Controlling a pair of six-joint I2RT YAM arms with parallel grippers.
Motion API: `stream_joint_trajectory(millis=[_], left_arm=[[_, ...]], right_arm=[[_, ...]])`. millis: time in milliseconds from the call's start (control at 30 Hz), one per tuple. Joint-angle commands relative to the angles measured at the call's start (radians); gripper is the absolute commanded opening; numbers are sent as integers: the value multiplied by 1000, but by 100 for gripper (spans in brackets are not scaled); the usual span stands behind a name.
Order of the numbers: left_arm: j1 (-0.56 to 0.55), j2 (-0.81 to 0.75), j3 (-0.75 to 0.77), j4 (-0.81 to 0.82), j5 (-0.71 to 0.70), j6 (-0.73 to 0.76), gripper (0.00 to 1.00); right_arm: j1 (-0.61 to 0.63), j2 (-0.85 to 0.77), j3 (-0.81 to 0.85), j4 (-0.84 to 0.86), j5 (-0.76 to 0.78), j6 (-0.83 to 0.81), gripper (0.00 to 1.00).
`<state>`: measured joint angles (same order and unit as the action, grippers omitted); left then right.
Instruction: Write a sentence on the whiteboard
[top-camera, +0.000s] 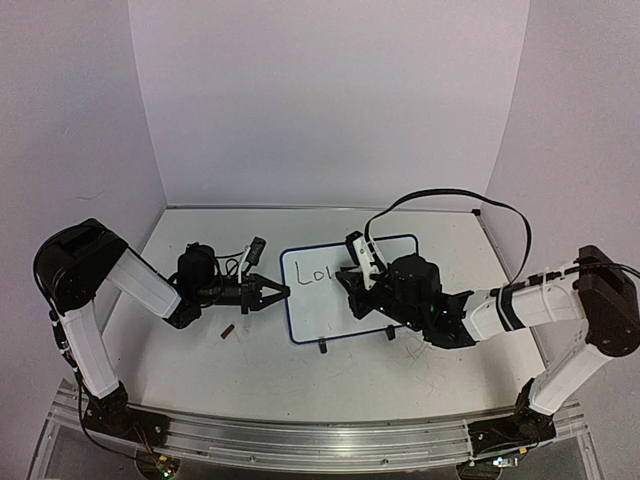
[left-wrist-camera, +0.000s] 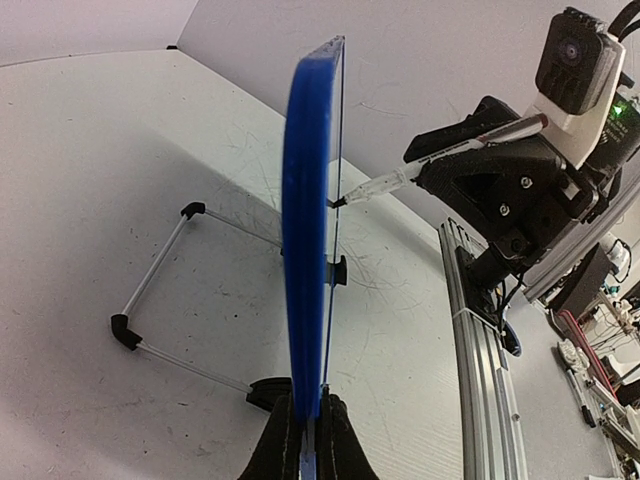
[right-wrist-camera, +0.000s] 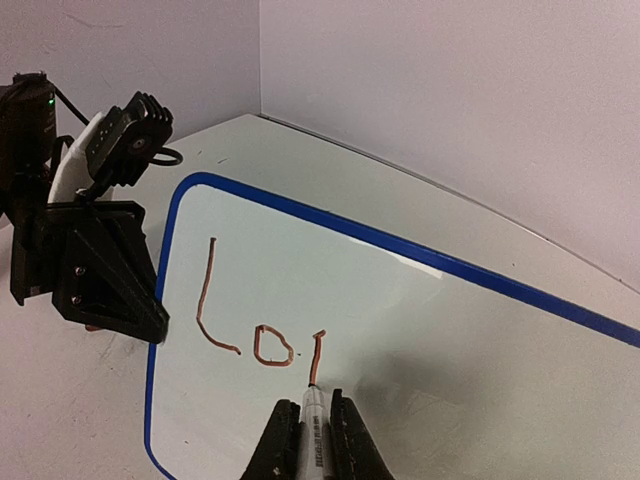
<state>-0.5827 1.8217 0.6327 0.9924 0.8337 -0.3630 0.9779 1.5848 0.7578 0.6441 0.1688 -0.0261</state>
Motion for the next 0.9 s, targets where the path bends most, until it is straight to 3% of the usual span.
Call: stream_joint_trajectory(millis=[0, 867], left_arm=[[1, -38, 1, -8, 12, 36, 0], [2, -38, 4, -14, 14, 41, 0]], right_arm=[[-4, -23, -7, 2, 47, 10, 0], [-5, -35, 37, 58, 144, -17, 0]])
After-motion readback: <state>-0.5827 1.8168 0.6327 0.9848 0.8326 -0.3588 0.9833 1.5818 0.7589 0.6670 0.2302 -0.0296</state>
